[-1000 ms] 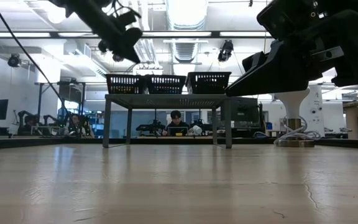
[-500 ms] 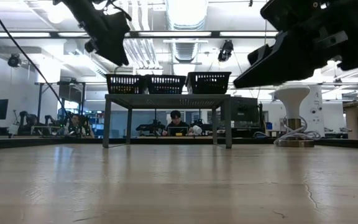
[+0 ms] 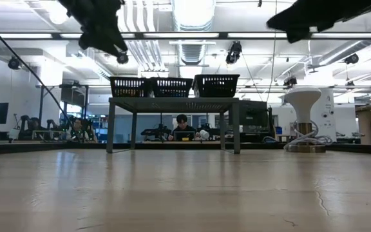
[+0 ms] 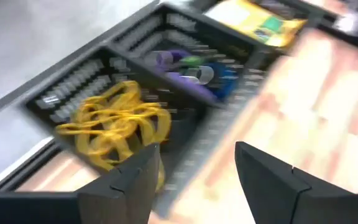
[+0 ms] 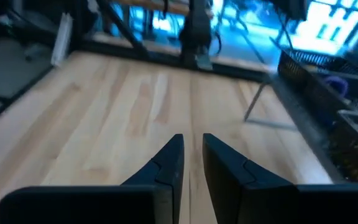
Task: Pick & Place Office Desk Supplies
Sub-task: Return to Home Position
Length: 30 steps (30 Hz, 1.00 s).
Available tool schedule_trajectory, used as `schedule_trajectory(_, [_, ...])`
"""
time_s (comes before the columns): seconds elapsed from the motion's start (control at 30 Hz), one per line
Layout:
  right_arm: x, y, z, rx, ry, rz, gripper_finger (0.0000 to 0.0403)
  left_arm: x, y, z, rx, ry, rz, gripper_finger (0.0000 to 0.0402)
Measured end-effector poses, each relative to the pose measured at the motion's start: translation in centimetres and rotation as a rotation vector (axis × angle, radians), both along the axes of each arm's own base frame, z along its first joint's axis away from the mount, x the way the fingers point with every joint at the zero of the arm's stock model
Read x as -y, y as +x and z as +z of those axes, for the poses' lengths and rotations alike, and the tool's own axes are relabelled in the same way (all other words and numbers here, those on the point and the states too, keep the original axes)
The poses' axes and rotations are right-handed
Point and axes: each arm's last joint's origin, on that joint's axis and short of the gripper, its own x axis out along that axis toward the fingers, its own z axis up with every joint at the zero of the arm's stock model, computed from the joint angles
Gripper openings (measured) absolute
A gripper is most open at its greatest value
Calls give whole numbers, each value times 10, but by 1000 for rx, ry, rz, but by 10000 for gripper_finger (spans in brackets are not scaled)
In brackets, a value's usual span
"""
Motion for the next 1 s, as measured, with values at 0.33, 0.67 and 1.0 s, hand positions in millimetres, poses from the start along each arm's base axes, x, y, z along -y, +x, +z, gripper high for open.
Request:
schedule_trajectory(0.33, [45, -64, -13, 214, 154, 56, 12, 57, 19, -27, 150, 65, -229, 191])
schedule_trajectory(0.67, [52, -94, -59, 356, 234, -6, 8, 78, 16, -65, 272, 86, -319, 186])
schedule_trajectory(1.0, [58, -97, -75, 342, 283, -225, 8, 77, -13, -87, 350, 98, -313, 186])
